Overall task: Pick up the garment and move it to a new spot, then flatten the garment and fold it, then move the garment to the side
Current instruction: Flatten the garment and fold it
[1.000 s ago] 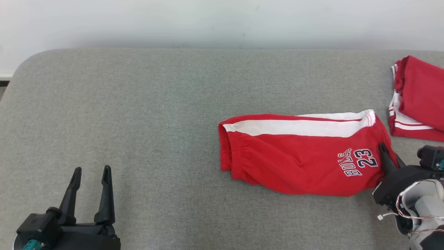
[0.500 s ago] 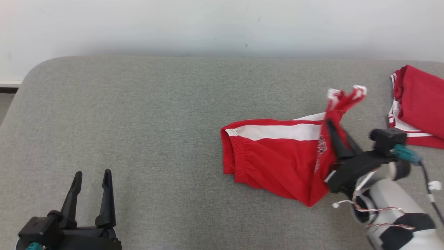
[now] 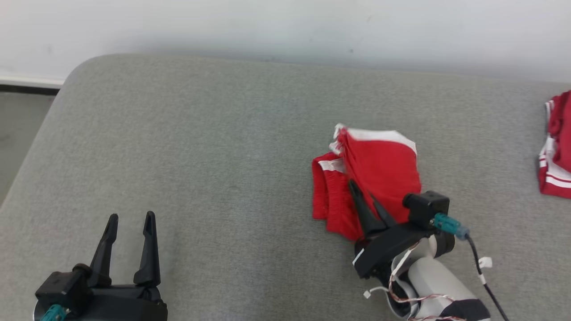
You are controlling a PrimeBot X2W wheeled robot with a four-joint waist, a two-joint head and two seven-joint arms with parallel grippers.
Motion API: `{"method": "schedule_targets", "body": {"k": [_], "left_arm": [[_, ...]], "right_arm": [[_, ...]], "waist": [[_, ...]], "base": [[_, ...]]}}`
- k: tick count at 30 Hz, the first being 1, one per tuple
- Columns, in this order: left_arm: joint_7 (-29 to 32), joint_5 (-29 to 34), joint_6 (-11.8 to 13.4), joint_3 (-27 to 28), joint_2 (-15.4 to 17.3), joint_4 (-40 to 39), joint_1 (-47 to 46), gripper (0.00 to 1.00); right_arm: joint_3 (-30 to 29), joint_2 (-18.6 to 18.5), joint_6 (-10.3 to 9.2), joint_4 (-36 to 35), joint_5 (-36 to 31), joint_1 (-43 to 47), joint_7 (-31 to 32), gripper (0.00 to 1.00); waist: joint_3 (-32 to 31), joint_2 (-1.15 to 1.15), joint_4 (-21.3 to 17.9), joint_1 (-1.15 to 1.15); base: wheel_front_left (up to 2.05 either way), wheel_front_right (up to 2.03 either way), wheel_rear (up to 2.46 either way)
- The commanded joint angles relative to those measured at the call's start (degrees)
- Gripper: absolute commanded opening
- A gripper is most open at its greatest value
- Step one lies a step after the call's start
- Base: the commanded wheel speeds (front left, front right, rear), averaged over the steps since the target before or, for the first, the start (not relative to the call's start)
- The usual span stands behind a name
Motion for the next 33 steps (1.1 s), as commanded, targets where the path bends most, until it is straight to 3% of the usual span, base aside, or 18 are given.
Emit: {"method": "schedule_targets", "body": {"k": [1,8,9,10,14,21,27,28,29,33], "left_arm": [[0.0,-0.1,0.1,0.1,-0.2,0.2,-0.4,1.0],[0.0,-0.1,0.1,-0.3,-0.6,0.7,-0.5,1.0],[0.0,-0.1,0.1,-0.3,-0.6,0.8,-0.5,1.0],[0.0,0.0,0.1,-0.3,-0.7,0.9,-0.5,1.0],[0.0,0.3,0.1,-0.1,-0.7,1.1,-0.6,1.0],[0.0,0.8,0.1,0.5,-0.4,0.8,0.1,1.0],[0.0,1.0,0.1,0.5,-0.2,0.4,0.6,1.0],[0.0,1.0,0.1,0.3,-0.1,0.4,0.5,1.0],[0.0,1.0,0.1,0.1,0.0,0.4,0.3,1.0],[0.0,1.0,0.1,-0.2,0.2,0.4,-0.4,1.0]], "right_arm": [[0.3,0.5,-0.13,0.5,-0.2,0.7,-0.5,0.0],[2.7,1.8,-0.13,3.7,-1.9,0.5,-2.2,0.0],[3.0,1.9,-0.13,3.9,-2.4,0.2,-2.5,0.62],[3.1,1.9,-0.14,4.0,-2.5,0.0,-2.7,1.0],[2.2,1.9,-0.13,2.4,-3.4,-0.3,-3.1,1.0],[-8.2,-2.6,-0.14,-9.2,-6.9,5.6,-3.1,1.0],[-16.2,-5.1,-0.13,-12.3,-10.3,11.0,-3.1,1.0],[-17.2,-5.0,-0.13,-11.9,-10.5,11.5,-3.1,0.45],[-17.9,-5.0,-0.14,-11.6,-10.8,11.7,-3.1,0.0],[-18.3,-4.6,-0.13,-10.0,-12.1,11.4,-3.1,0.0]], "waist": [[0.8,0.0,1.2,0.0],[1.1,0.0,1.8,0.0],[1.0,0.0,1.8,0.0],[1.0,0.0,1.7,0.0],[0.3,0.0,1.0,0.0],[-0.7,0.0,-0.3,0.0],[-0.8,0.0,-0.9,0.0],[-0.7,0.0,-0.9,0.0],[-0.6,0.0,-0.8,0.0],[-0.1,0.0,-0.4,0.0]], "base": [[0.0,0.0,0.0],[0.0,0.0,0.0],[0.0,0.0,0.0],[0.0,0.0,0.0],[0.0,0.0,0.0],[0.0,0.0,0.0],[0.0,0.0,0.0],[0.0,0.0,0.0],[0.0,0.0,0.0],[0.0,0.0,0.0]]}}
